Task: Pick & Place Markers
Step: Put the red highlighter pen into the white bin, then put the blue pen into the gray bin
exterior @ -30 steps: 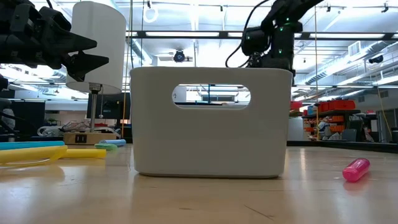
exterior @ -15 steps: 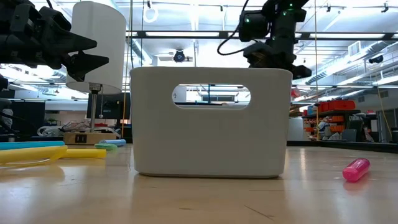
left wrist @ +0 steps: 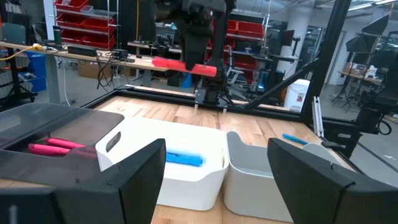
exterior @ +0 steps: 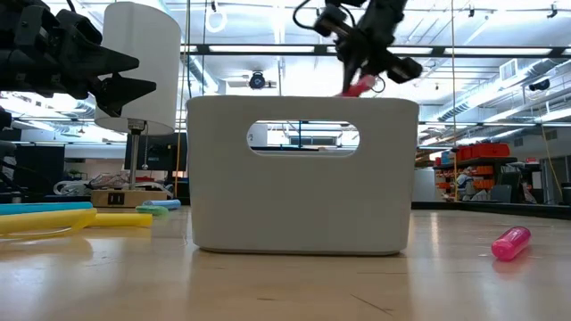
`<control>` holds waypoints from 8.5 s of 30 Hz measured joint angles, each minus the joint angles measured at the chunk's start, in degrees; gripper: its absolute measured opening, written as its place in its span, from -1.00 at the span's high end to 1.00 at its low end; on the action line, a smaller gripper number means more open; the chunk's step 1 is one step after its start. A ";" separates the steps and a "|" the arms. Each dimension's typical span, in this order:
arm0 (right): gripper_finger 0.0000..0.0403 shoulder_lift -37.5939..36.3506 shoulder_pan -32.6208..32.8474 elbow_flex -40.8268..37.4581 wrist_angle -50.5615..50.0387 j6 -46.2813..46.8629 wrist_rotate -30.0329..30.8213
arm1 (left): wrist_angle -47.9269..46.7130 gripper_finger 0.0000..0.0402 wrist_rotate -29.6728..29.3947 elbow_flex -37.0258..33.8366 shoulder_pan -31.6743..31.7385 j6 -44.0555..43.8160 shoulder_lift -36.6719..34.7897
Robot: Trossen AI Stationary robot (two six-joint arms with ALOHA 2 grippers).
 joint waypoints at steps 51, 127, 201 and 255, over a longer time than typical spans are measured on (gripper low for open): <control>0.74 27.82 4.39 17.07 -5.92 17.51 6.18 | 0.01 -0.44 0.00 0.02 -0.02 -0.02 0.00; 0.48 26.79 3.52 17.05 -4.09 -0.73 8.97 | 0.00 -0.44 0.00 0.00 0.01 0.00 0.00; -0.10 -0.49 42.92 -1.42 -22.50 -85.74 10.69 | 0.01 -0.44 0.00 0.00 -0.01 -0.02 0.00; -0.10 5.80 63.17 -17.78 10.06 -69.00 4.80 | 0.01 -0.44 0.00 0.00 -0.02 0.00 0.00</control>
